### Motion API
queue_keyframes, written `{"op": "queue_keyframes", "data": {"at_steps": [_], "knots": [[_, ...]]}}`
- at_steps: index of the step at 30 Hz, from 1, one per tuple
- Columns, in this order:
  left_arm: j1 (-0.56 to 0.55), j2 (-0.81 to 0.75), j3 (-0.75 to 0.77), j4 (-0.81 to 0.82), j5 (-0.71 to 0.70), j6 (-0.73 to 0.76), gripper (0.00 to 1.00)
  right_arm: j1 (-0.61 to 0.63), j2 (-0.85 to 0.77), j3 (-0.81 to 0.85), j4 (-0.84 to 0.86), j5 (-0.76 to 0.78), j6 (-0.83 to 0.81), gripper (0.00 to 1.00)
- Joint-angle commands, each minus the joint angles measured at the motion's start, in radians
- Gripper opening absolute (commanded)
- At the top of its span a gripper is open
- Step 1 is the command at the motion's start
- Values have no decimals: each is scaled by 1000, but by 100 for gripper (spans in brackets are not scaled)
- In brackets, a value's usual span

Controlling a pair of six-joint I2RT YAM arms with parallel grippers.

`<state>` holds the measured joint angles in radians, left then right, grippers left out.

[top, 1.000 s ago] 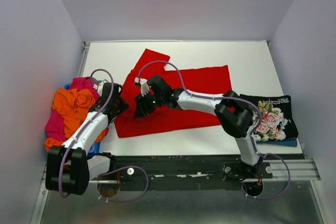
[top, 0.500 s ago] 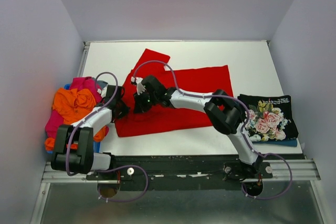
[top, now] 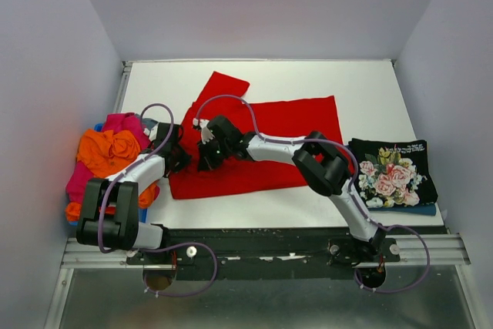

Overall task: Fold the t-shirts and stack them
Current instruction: Fold the flattened tshirt in 1/3 of the way

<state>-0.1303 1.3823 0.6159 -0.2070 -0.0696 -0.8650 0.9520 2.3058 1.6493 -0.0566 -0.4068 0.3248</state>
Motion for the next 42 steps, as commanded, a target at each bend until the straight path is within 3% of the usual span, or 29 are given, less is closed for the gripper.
{"op": "queue_keyframes", "data": {"at_steps": [1,8,12,18,20,26,42], "knots": [[8,34,7,-40,1,7,0,2,-89,-97,-22,-6,-9,1],[6,26,19,-51,-9,14,0,2,-198,-229,-6,-21,-24,1],[6,21,21,-55,-12,15,0,2,-247,-275,-6,-20,-50,7],[8,1,22,-60,-13,17,0,2,-284,-295,-2,2,-72,39],[8,-8,22,-63,-16,18,0,2,-283,-293,0,0,-78,44],[6,-20,22,-66,-16,20,0,4,-246,-261,-14,-7,-72,50],[8,-14,25,-60,-6,27,0,48,-213,-232,-31,-4,-125,49]]}}
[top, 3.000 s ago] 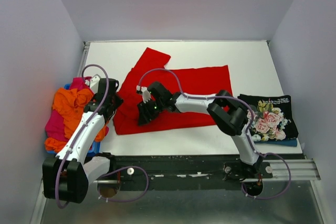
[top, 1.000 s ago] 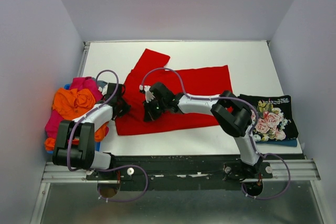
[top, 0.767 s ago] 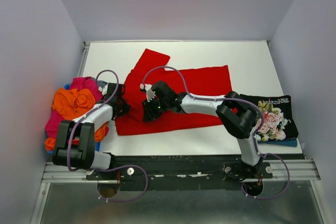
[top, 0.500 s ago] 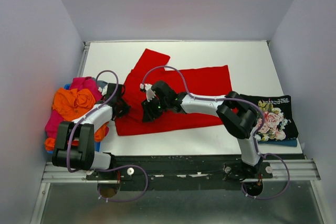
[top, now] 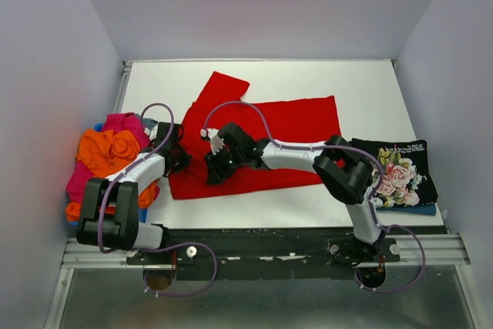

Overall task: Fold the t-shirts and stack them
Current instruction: Fold the flattened tshirt in 1/3 of the way

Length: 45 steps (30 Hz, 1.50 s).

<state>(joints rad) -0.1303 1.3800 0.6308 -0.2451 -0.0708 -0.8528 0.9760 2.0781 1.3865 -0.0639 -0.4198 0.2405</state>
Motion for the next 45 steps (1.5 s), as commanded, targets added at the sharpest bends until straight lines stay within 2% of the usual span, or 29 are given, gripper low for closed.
{"op": "queue_keyframes", "data": {"at_steps": [1,8,19,21,25,28,32,40,45], "knots": [[6,-12,9,-22,-3,17,0,27,14,31,-25,13,-43,49],[8,-15,9,-25,-1,18,0,66,11,42,-54,117,-92,51],[6,-19,15,-29,2,20,0,102,5,46,-63,248,-127,49],[6,-19,14,-31,2,20,0,105,8,48,-63,251,-124,40],[8,-27,15,-33,3,21,0,105,-12,36,-44,248,-112,14],[6,-44,21,-45,-3,21,0,105,-21,36,-39,242,-98,1],[6,-74,49,-82,-27,24,0,98,-33,42,-39,216,-64,1],[6,-174,109,-132,-32,24,17,-13,-44,66,-19,10,32,1],[6,-239,121,-143,-52,17,19,-92,-17,118,-25,-80,92,1]]}}
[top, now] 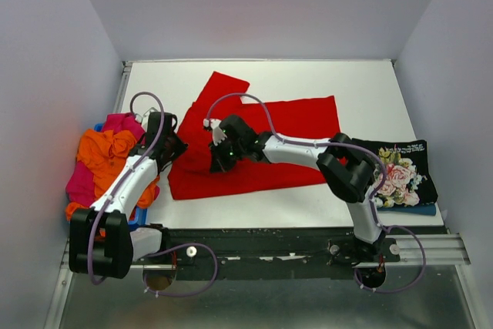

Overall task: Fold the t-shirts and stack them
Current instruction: Fold the flattened tshirt in 1/3 of the way

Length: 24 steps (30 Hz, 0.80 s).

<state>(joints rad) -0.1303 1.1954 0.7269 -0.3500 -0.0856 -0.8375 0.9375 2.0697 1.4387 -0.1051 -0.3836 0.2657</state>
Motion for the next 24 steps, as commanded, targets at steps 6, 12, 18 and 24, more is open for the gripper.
{"op": "queue_keyframes", "data": {"at_steps": [6,12,18,24], "knots": [[6,-48,23,-32,-34,0,20,-143,95,218,-99,-153,87,1],[6,-17,6,-1,-8,0,19,-218,170,330,-176,-156,92,1],[5,26,-15,49,18,8,18,-266,181,315,-179,-147,107,1],[-3,102,0,108,37,8,17,-287,141,232,-127,-121,139,1]]}}
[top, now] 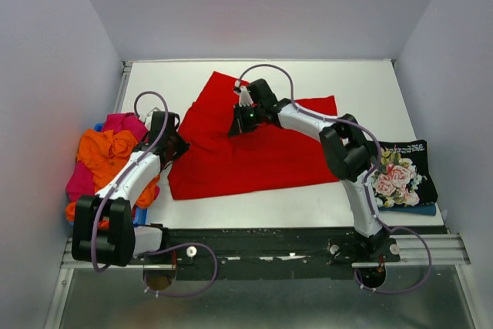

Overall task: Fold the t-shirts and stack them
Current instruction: Fold the flattened tshirt in 1/3 of the way

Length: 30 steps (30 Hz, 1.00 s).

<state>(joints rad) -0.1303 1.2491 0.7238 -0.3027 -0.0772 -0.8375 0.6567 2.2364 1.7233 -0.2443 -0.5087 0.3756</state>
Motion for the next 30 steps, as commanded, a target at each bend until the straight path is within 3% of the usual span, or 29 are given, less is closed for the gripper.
{"op": "queue_keyframes", "data": {"at_steps": [1,13,20,30], "knots": [[-5,67,12,63,28,6,17,-11,-29,-59,16,10,34,1],[-48,292,186,79,-5,8,17,-48,-55,-77,20,26,68,1],[-51,332,229,54,-45,26,30,-66,-38,-42,8,12,82,1],[-52,455,279,88,-38,49,30,-74,3,2,-13,13,97,8]]}}
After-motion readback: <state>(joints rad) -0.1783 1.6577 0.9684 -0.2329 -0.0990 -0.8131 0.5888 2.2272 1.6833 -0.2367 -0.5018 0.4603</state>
